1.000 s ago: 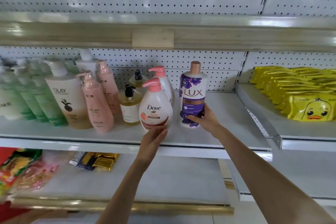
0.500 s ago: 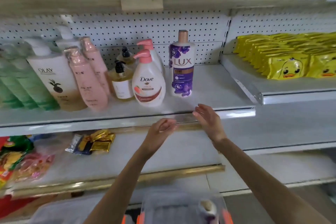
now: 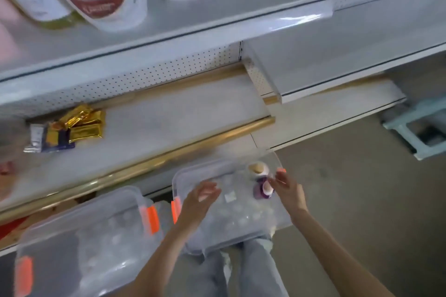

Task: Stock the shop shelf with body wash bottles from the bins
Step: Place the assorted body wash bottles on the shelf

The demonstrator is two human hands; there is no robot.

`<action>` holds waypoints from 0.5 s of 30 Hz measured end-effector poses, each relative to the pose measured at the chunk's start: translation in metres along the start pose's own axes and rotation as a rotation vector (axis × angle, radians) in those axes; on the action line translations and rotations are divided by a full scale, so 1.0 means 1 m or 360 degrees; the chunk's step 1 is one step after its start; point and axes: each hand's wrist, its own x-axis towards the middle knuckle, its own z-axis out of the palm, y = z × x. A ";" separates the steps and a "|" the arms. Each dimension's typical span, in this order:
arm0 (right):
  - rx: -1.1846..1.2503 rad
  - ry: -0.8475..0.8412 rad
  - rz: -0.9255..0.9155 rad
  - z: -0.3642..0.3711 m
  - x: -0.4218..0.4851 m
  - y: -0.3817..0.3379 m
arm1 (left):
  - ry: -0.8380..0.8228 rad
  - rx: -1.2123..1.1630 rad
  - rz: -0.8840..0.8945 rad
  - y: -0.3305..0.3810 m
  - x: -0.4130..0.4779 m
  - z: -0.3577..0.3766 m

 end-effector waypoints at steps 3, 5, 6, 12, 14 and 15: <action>-0.0036 0.0078 0.0086 0.008 0.004 0.040 | -0.0046 0.0069 -0.0138 -0.038 0.010 0.020; -0.0029 0.0138 0.0155 0.015 0.013 0.061 | -0.0116 0.0122 -0.0208 -0.061 0.018 0.035; -0.0042 0.0174 0.0179 0.020 0.018 0.069 | -0.0141 0.0112 -0.0227 -0.071 0.024 0.042; 0.0020 0.0440 0.0159 0.044 0.051 0.101 | -0.0268 0.0056 -0.0395 -0.104 0.061 0.073; 0.0061 0.0492 0.0099 0.054 0.059 0.110 | -0.0246 0.0025 -0.0441 -0.110 0.071 0.082; 0.0060 0.0509 0.0085 0.059 0.061 0.114 | -0.0228 -0.0005 -0.0465 -0.113 0.077 0.087</action>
